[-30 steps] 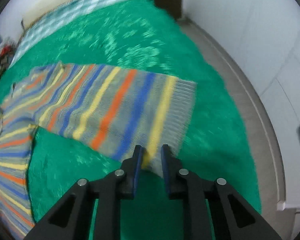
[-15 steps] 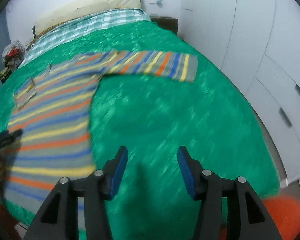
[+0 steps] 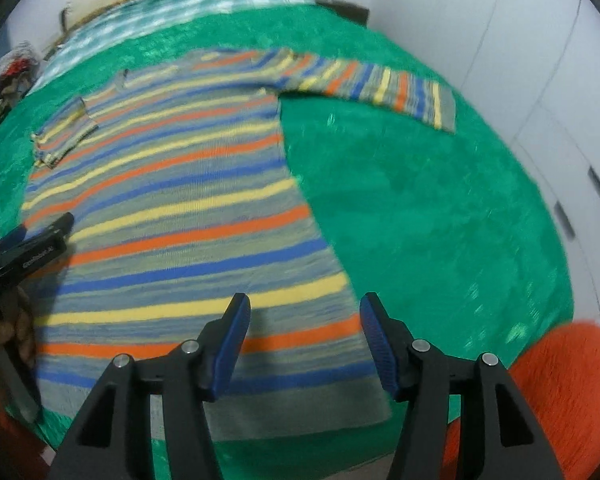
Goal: Fold small clothes
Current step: 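Release the cuff and move the left gripper to the other sleeve, then grasp the other sleeve cuff with the left gripper and pull it outward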
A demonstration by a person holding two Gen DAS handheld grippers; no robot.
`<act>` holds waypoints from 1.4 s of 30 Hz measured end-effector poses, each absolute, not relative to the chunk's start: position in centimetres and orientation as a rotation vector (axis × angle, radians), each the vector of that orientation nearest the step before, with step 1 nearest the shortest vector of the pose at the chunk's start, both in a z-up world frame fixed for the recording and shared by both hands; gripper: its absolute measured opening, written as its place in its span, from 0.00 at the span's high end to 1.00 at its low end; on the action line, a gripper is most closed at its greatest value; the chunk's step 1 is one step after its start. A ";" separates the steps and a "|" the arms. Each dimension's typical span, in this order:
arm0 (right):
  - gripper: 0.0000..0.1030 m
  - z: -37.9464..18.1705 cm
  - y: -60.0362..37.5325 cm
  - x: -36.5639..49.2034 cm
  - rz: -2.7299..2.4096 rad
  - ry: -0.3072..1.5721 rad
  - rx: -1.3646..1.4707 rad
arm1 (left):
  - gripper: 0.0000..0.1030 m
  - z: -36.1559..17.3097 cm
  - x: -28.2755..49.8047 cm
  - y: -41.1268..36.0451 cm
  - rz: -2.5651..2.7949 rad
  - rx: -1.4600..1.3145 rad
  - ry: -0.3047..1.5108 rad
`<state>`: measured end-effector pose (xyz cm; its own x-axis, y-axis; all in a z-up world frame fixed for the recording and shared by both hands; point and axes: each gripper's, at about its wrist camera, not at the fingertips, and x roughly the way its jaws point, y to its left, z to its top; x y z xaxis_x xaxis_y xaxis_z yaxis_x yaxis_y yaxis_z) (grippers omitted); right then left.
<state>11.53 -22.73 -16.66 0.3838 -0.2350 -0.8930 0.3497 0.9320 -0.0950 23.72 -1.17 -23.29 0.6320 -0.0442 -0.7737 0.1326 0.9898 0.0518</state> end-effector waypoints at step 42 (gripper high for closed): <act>0.38 -14.6 -27.3 7.8 -0.017 0.876 0.304 | 0.09 -20.4 35.9 -4.2 -0.305 0.513 1.079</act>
<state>7.84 -27.26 -14.63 0.6432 0.1088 -0.7580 0.1386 0.9570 0.2550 35.92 -4.21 -20.37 0.4470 0.0102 -0.8945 0.4768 0.8434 0.2478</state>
